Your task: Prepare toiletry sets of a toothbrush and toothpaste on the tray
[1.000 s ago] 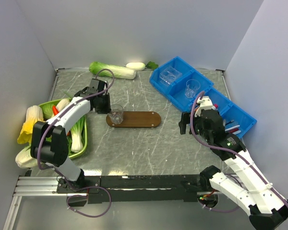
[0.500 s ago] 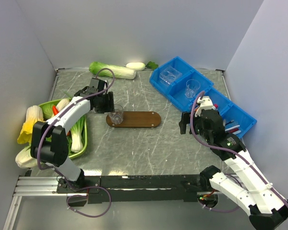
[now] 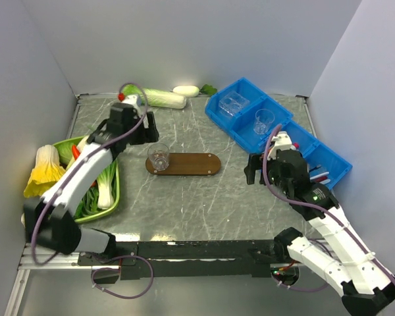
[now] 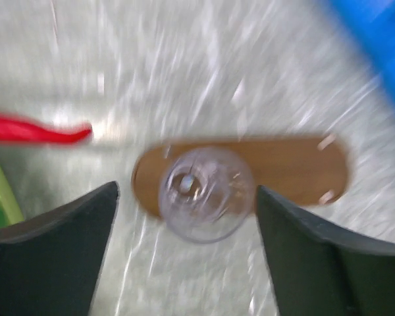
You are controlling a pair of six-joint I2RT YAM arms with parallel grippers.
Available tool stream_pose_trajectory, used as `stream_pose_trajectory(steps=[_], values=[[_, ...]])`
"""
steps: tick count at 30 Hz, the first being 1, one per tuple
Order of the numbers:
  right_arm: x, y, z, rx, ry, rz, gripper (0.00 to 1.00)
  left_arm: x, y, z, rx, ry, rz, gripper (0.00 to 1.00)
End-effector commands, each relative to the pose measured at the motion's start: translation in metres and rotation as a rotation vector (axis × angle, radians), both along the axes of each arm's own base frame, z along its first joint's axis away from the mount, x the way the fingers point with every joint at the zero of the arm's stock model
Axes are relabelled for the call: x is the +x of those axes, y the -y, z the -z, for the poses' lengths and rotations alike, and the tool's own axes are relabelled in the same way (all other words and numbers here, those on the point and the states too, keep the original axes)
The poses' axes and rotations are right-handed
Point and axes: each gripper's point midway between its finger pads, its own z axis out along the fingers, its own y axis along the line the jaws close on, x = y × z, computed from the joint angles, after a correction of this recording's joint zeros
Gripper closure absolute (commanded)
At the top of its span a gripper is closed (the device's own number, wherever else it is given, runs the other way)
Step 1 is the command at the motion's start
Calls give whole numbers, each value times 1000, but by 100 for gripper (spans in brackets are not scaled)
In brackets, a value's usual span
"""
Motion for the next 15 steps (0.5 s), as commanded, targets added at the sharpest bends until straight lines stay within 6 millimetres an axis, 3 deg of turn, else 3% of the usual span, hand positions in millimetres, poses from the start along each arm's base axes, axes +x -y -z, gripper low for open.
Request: stream_pose_trajectory(steps=[1,2,4,6,8,9,10,12,13,14,15], values=[[14,-14,-44,51,75,-42,6,4,-4,-127,-130,489,-23,1],[17,-21,-64,75,106,-71,6,-1,-5,-155,-153,588,-17,1],[32,-34,-70,61,92,-104,7,-3,-5,-172,-163,636,0,1],[50,-50,-82,48,70,-151,8,2,-2,-170,-159,615,22,3],[71,-68,-92,26,53,-211,10,7,-1,-155,-181,569,37,3],[78,-72,-93,16,48,-220,11,9,-5,-142,-202,540,27,3],[87,-76,-94,6,45,-227,15,10,-16,-138,-223,529,-14,3],[114,-82,-91,-27,29,-227,19,10,-19,-129,-257,533,-39,3],[124,-85,-101,-31,47,-229,22,8,-19,-129,-257,535,-37,3],[141,-88,-86,-69,17,-241,22,8,-18,-130,-255,534,-33,3],[149,-91,-83,-77,8,-243,24,7,-19,-136,-252,542,-29,3]])
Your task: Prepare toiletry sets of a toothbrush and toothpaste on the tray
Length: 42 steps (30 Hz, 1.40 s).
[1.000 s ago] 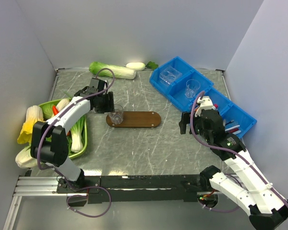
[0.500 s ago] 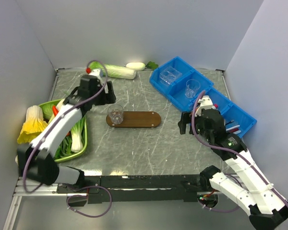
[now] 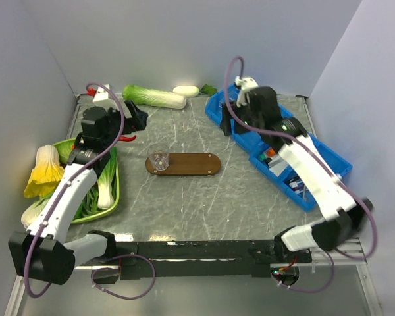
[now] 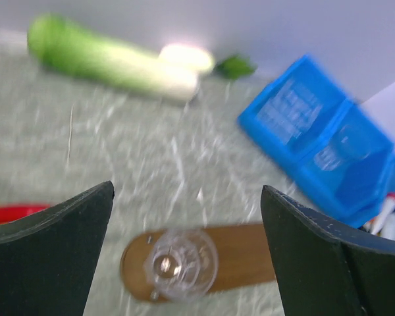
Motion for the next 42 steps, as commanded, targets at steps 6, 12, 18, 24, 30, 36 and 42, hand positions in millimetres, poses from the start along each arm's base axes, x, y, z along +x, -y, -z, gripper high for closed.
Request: stream_pose_trajectory(steps=[6,12,18,24,30,36,42], values=[[110,-1,35,-182,-71,-59,36,-8,-2,-18,-10,65,3,3],[160,3,66,-276,-105,-104,40,-11,6,-19,-23,68,51,3],[200,15,101,-328,-88,-107,43,-8,14,-12,-36,45,89,3],[225,25,132,-390,-88,-117,45,-5,14,-9,-28,35,88,3],[237,39,160,-399,-112,-122,45,-5,14,-8,-22,36,88,3],[248,45,174,-437,-101,-125,46,-5,17,-8,-21,45,111,3],[252,46,185,-467,-97,-139,45,-4,18,-5,-19,33,113,3]])
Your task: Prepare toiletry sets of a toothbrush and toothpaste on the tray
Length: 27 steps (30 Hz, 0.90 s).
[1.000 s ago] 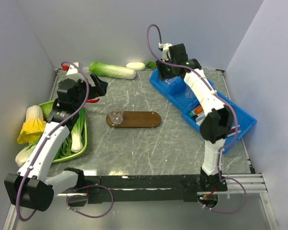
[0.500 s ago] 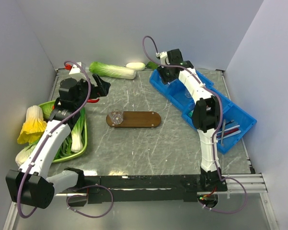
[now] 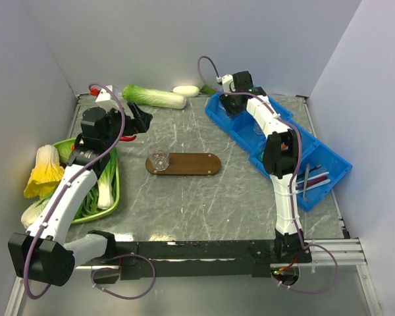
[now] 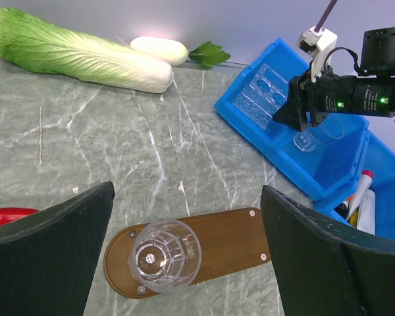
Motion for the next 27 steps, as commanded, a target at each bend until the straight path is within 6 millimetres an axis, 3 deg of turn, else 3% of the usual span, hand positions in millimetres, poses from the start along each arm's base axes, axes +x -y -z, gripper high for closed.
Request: stream_pose_trajectory(steps=[1,19,27], values=[[19,3,-6,-34,66,-23,45,4,4,-14,-5,53,22,3],[29,10,24,-105,58,-48,46,9,4,-4,2,23,19,3],[28,7,31,-102,54,-72,54,11,4,-1,6,13,16,3]])
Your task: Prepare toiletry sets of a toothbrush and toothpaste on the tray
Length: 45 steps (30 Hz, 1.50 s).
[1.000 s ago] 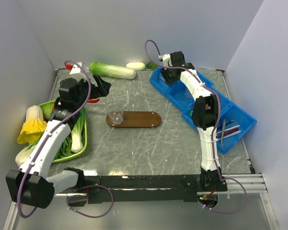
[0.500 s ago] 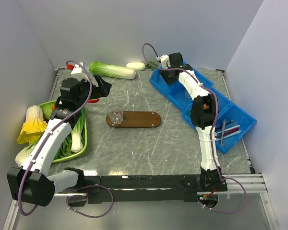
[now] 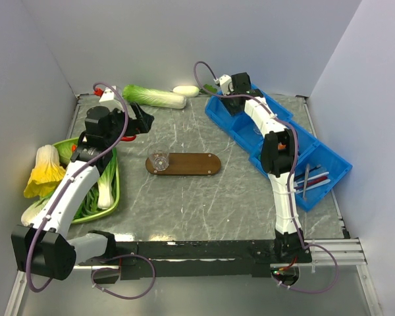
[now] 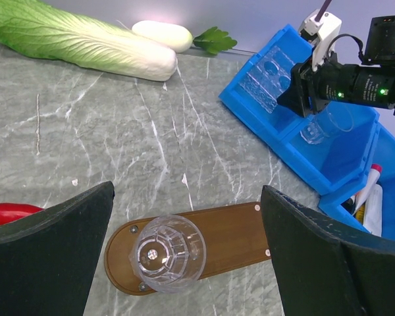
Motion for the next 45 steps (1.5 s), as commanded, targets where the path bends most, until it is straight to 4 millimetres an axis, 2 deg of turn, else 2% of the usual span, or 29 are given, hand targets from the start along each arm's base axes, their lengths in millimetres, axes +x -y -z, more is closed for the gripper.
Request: stream_pose_trajectory(steps=[1,6,16,19,22,23,25,26,32,37,42,43,45], values=[[4,1,18,-10,-16,-29,57,4,1,-18,-3,58,10,3],[4,1,20,-20,-12,-30,68,5,1,-16,-1,50,7,3],[7,2,13,-23,12,-26,100,6,-1,-16,-2,47,4,3],[8,2,2,-16,33,-19,100,6,0,-15,-2,45,7,3],[10,3,-20,-6,72,-2,100,6,0,-14,-3,43,8,3],[10,4,-32,2,94,11,100,6,0,-14,-3,43,6,3],[10,3,-44,19,115,20,94,6,0,-15,-4,44,8,3],[9,2,-60,34,140,22,93,6,0,-15,-4,44,8,3],[7,1,-97,78,206,31,75,6,2,-14,-10,39,17,3],[12,1,-99,67,222,29,61,6,2,-14,-11,39,22,3],[25,0,-85,45,226,14,51,6,3,-13,-13,39,25,3],[27,-1,-76,38,213,8,50,6,3,-13,-13,37,26,3],[31,-2,-74,31,221,5,45,6,4,-13,-13,37,28,3]])
